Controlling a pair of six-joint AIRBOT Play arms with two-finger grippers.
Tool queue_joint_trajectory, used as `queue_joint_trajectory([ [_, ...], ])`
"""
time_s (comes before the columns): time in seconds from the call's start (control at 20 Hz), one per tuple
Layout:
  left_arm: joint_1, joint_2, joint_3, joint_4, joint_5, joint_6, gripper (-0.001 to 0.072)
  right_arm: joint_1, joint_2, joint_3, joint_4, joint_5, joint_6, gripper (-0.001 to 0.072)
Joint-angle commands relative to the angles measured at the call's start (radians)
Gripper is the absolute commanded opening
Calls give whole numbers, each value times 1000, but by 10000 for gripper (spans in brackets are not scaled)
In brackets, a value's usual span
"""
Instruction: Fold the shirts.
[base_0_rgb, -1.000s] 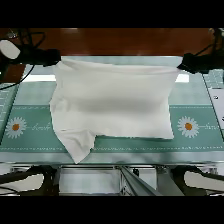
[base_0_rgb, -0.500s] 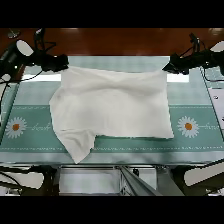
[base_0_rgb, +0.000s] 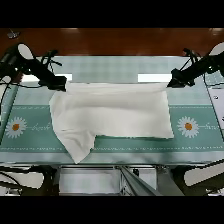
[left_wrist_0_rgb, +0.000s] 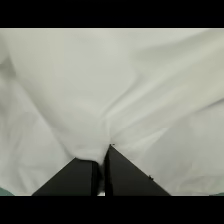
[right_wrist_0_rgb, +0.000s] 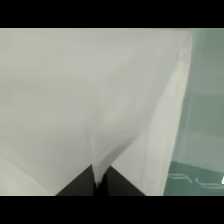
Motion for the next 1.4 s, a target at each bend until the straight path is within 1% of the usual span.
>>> queue_joint_trajectory([
  [0.0,1,-24,-56,43,-32,13,32,26,0,-84,-51,-32,0,17],
  [0.15,0,-61,-65,41,7,-24,32,47,-7,-118,-53,-135,10,17],
  [0.2,0,-69,-66,40,20,-44,47,57,-9,-128,-49,-173,31,36],
  [0.25,0,-74,-65,41,24,-68,307,66,-14,-130,-53,-188,53,294],
  [0.3,0,-74,-64,49,9,-83,693,69,-15,-130,-52,-185,41,621],
  [0.4,6,-66,-64,98,-75,-83,705,53,-11,-130,-64,-108,8,619],
  [0.5,31,-6,-118,103,-77,-100,705,6,12,-145,-95,-8,6,619],
  [0.55,49,45,-167,99,-68,-95,705,-22,54,-188,-116,1,0,619],
  [0.6,74,106,-234,103,-58,-87,705,-51,113,-257,-134,-40,-15,618],
  [0.65,119,181,-322,104,-42,-89,704,-89,192,-362,-127,-126,-26,618],
  [0.7,181,248,-412,102,-37,-109,704,-128,272,-478,-76,-227,-48,618],
  [0.75,263,315,-512,77,-34,-114,704,-176,356,-606,25,-326,-99,617],
  [0.8,346,376,-606,12,-22,-94,704,-219,435,-719,135,-381,-169,617],
  [0.85,433,436,-703,-95,-1,-51,704,-251,501,-805,224,-402,-231,617],
  [0.9,501,488,-785,-185,29,-19,704,-270,560,-872,290,-418,-265,617],
  [0.95,551,535,-863,-248,63,2,704,-276,614,-924,333,-429,-268,617],
  [1.0,574,568,-921,-254,93,-7,704,-274,653,-953,359,-427,-268,617],
  [1.05,574,587,-963,-253,111,-13,704,-267,682,-968,371,-420,-267,617],
  [1.15,542,606,-1032,-301,149,-11,704,-268,718,-973,378,-384,-267,617],
  [1.35,401,609,-1124,-430,242,36,704,-268,731,-973,377,-327,-269,617],
])
